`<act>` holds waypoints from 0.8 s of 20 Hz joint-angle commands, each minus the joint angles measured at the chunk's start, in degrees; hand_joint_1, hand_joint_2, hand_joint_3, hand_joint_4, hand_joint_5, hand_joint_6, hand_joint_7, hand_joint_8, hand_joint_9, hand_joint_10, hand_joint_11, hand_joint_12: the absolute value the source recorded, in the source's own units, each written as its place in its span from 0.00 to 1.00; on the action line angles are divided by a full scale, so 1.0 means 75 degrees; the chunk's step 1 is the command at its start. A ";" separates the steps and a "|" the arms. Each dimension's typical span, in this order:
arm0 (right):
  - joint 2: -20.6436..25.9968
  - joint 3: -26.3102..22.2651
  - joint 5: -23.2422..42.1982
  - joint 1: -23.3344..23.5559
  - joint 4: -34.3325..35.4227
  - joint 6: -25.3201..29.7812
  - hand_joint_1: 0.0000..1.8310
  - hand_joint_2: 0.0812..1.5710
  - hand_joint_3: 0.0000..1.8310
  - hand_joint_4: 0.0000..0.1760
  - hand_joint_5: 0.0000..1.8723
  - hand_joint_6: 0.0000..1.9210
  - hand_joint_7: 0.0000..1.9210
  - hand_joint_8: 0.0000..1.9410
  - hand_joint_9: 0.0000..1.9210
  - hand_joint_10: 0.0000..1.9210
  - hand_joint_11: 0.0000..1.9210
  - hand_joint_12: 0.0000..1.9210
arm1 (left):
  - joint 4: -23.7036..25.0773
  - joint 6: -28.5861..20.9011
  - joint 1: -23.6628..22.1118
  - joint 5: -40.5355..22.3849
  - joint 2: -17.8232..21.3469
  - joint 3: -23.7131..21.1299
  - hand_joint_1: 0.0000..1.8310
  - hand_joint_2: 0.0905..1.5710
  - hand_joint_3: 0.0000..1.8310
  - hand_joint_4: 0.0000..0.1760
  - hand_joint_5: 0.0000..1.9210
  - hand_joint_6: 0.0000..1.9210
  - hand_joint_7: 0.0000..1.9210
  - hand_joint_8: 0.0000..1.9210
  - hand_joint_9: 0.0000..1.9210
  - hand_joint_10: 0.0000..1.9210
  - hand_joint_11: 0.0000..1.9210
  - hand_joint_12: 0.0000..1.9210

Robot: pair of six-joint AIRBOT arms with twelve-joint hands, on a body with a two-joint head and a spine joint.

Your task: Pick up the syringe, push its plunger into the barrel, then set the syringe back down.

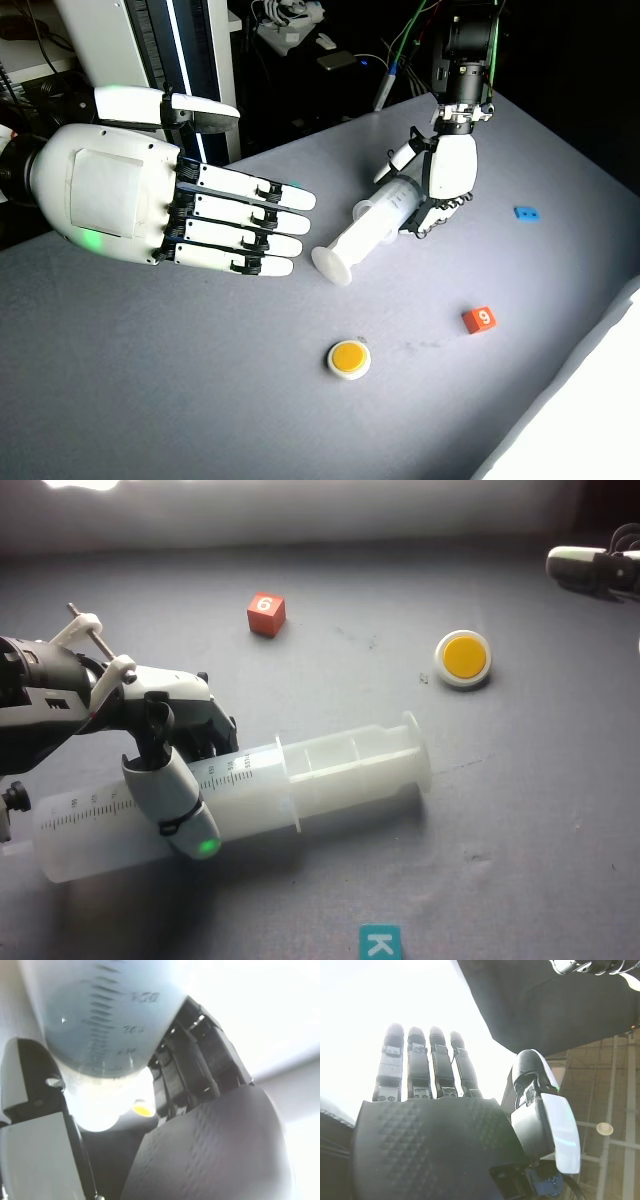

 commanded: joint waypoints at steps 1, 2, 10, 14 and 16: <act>0.0022 -0.0008 0.1088 0.0121 0.0363 0.0034 0.00 0.83 0.00 0.00 0.08 0.00 0.07 0.00 0.05 0.00 0.00 0.15 | 0.0118 0.0016 -0.0029 -0.0218 -0.0012 0.0032 0.75 0.70 0.00 0.00 0.45 0.53 0.52 0.55 0.45 0.66 0.36 0.71; 0.0005 -0.0025 0.1101 0.0121 0.0506 0.0034 0.00 0.83 0.00 0.00 0.08 0.00 0.07 0.00 0.05 0.00 0.00 0.16 | 0.0118 0.0016 -0.0049 -0.0218 -0.0014 0.0034 0.75 0.70 0.00 0.00 0.46 0.53 0.52 0.54 0.45 0.66 0.35 0.71; -0.0398 -0.0073 0.1609 -0.0131 0.1542 0.0047 0.00 0.83 0.00 0.00 0.09 0.00 0.08 0.00 0.06 0.00 0.00 0.18 | 0.0119 0.0016 -0.0218 -0.0227 0.0154 -0.0080 0.75 0.70 0.00 0.00 0.46 0.52 0.52 0.54 0.46 0.65 0.35 0.70; -0.0427 -0.0326 0.1751 -0.0096 0.2341 0.0131 0.00 0.83 0.00 0.00 0.08 0.00 0.08 0.00 0.06 0.00 0.00 0.19 | 0.0107 0.0016 -0.0549 -0.0138 0.0341 -0.0220 0.75 0.70 0.00 0.00 0.47 0.52 0.51 0.55 0.47 0.66 0.35 0.71; -0.0428 -0.0475 0.1771 -0.0086 0.2554 0.0231 0.00 0.82 0.00 0.00 0.07 0.00 0.06 0.00 0.04 0.00 0.00 0.16 | 0.0066 0.0015 -0.0829 -0.0039 0.0457 -0.0315 0.75 0.70 0.00 0.00 0.46 0.52 0.51 0.55 0.46 0.66 0.35 0.72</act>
